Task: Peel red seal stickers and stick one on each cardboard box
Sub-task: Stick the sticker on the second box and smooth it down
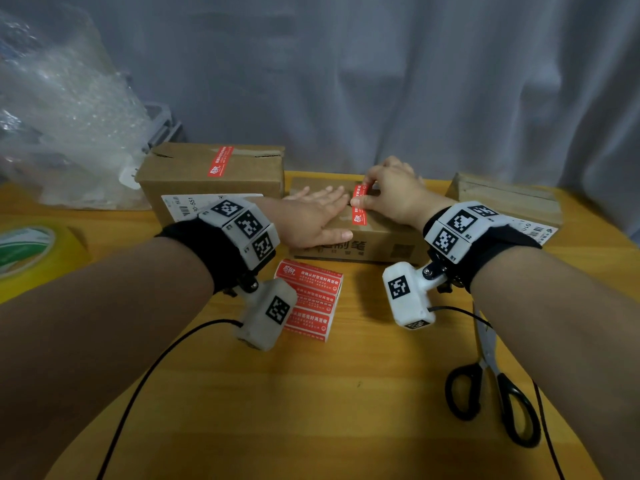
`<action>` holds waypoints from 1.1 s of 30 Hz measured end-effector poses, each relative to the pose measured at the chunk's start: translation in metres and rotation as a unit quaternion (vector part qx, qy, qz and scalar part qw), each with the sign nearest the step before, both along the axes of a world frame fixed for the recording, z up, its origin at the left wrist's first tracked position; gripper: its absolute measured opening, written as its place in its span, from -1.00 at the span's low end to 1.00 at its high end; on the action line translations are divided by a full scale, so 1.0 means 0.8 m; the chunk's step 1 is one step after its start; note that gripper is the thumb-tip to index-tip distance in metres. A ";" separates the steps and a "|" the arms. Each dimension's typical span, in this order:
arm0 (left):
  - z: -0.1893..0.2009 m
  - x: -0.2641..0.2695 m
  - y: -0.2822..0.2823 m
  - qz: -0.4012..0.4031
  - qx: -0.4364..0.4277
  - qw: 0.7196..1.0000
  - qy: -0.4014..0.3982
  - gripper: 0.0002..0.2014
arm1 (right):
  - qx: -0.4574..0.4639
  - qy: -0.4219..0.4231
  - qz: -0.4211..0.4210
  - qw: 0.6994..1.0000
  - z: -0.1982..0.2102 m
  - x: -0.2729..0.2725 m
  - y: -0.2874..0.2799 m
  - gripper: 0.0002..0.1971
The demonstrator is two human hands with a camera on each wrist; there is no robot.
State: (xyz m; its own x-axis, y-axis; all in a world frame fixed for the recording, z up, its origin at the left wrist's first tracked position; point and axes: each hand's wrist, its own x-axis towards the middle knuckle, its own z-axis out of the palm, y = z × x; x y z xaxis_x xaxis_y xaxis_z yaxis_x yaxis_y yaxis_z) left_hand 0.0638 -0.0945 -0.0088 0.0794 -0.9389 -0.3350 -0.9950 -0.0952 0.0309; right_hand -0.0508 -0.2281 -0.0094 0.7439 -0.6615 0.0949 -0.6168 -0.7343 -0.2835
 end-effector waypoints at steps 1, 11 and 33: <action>0.001 0.000 -0.001 -0.001 0.006 1.000 -0.002 -0.24 | -0.003 -0.009 -0.007 1.000 -0.001 0.002 0.000 -0.67; -0.002 -0.002 0.004 0.003 -0.010 1.000 -0.005 -0.27 | -0.096 -0.084 0.023 0.992 -0.009 0.002 0.001 -0.83; -0.003 -0.009 0.005 0.010 -0.013 0.999 -0.034 -0.26 | -0.011 0.159 0.117 0.980 -0.008 -0.041 0.019 -0.50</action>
